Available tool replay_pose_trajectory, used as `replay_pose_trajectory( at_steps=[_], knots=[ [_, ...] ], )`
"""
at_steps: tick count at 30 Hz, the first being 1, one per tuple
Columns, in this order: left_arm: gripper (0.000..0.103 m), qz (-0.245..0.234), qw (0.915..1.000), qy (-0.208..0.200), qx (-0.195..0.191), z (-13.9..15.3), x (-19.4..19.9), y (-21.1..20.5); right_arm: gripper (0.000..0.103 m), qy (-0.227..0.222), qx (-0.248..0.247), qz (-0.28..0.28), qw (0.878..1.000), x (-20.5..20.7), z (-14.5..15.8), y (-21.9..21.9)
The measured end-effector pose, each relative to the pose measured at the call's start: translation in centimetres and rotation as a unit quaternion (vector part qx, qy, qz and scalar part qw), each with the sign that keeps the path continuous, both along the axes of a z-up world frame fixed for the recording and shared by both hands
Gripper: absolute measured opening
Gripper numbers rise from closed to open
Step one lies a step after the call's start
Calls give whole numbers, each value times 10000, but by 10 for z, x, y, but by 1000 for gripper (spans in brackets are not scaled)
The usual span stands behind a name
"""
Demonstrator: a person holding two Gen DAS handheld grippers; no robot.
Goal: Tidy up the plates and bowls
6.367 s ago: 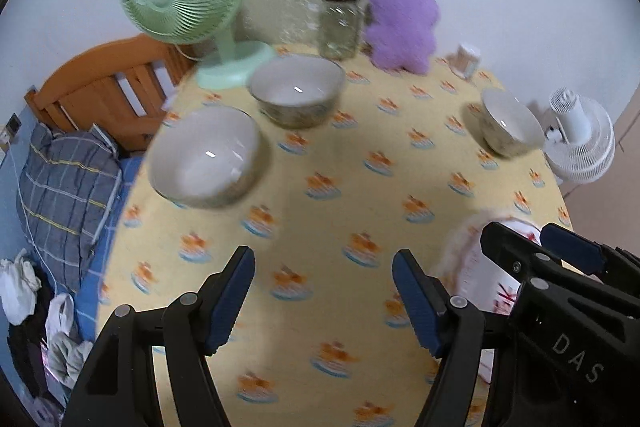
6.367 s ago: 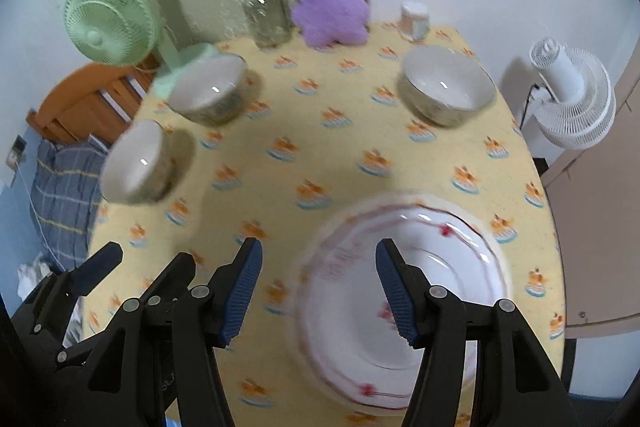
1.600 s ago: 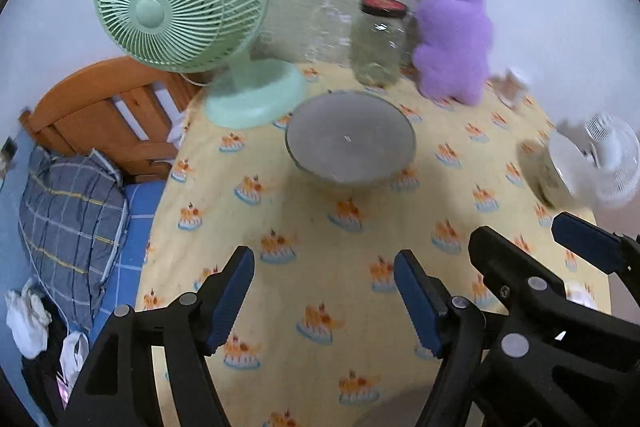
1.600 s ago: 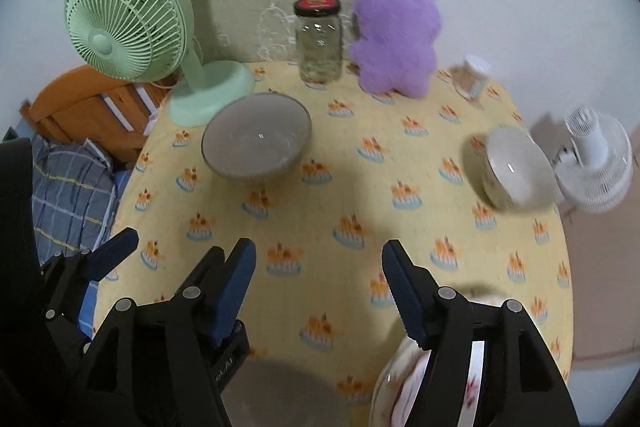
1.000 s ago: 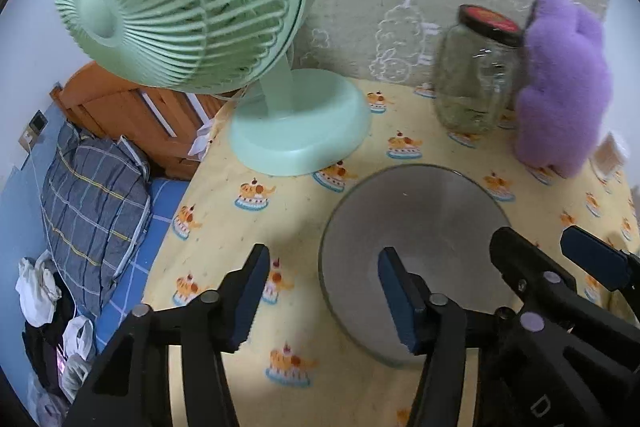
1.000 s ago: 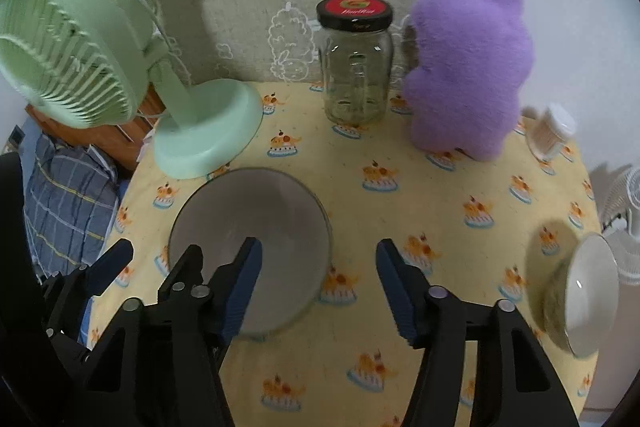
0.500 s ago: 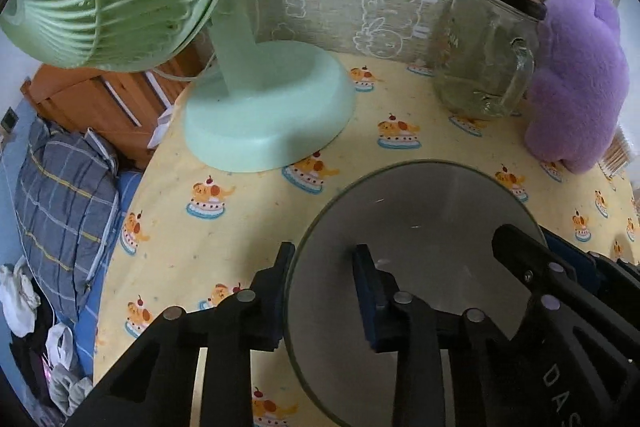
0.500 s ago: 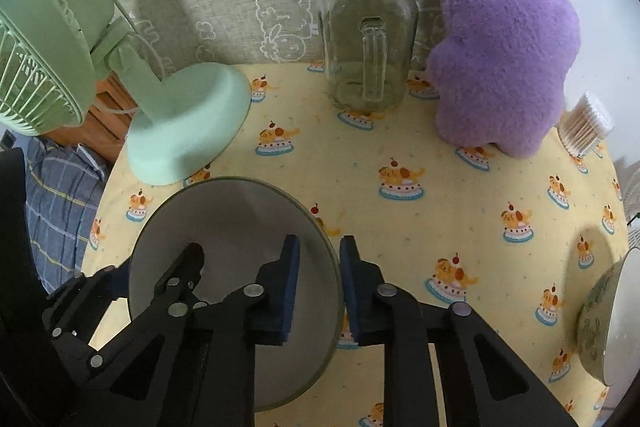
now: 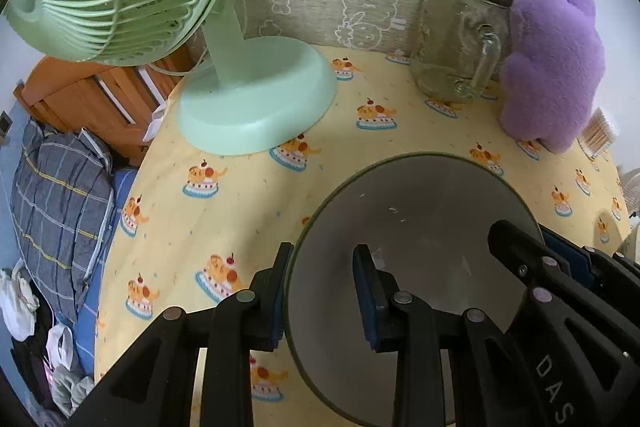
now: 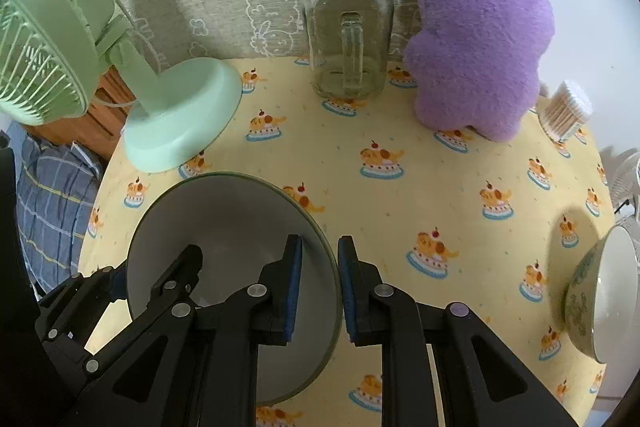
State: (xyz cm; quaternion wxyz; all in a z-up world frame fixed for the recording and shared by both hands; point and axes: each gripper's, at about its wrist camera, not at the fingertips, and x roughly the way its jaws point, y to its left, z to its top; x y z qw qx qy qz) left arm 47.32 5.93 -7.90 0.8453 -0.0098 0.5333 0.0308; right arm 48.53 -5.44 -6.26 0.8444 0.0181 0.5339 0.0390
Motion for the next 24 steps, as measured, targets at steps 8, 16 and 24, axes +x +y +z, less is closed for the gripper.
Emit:
replay_pose_trajectory(
  at_steps=[8,16,24],
  knots=[
    [29,-47,10000,49,11,7,-30,-11,22,75,62,-135,9999,-31,5,-14],
    [28,-179,9997,108,151,16,-69,-22,22,145,231,-304,9992,-74,10,-26],
    [28,-277,9995,38,112,39,-104,-35,22,73,214,-434,9988,-113,33,-37]
  ],
)
